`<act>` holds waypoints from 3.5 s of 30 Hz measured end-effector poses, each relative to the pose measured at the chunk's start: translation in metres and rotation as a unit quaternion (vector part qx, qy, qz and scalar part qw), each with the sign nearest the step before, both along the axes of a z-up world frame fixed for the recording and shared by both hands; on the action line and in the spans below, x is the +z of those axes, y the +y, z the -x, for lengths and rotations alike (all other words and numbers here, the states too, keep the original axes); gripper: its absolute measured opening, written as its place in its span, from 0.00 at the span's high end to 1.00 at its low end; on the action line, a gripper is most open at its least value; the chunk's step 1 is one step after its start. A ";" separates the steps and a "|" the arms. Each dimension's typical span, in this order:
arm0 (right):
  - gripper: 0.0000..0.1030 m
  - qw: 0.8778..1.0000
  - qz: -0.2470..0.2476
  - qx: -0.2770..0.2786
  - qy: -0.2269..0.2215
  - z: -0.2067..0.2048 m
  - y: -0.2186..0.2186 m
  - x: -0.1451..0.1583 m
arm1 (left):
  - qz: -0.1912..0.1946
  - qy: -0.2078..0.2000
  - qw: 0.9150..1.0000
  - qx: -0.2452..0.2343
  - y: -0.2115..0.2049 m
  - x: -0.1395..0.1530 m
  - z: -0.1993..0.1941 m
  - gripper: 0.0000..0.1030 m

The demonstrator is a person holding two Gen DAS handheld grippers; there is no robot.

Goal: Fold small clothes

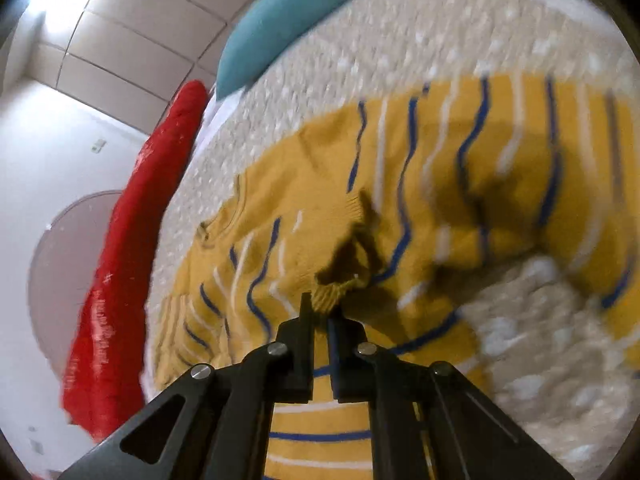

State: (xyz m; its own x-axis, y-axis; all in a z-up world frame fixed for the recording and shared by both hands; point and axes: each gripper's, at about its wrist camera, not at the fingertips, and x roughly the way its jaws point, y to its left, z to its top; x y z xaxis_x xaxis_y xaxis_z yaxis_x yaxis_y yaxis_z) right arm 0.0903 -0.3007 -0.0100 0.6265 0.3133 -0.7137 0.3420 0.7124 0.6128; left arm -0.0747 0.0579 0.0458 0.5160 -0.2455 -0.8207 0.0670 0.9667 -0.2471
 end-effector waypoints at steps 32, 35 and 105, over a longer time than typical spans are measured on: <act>0.65 0.960 0.005 -0.277 -0.040 0.289 -0.189 -0.005 | -0.006 -0.001 0.997 -0.072 -0.061 0.009 0.022 0.27; 0.92 0.956 0.017 -0.289 -0.044 0.286 -0.221 0.008 | -0.006 -0.008 0.998 -0.060 -0.052 0.015 0.023 0.27; 0.47 0.991 0.049 0.125 -0.013 0.187 -0.085 0.021 | 0.098 0.016 0.994 0.040 0.046 -0.026 0.017 0.19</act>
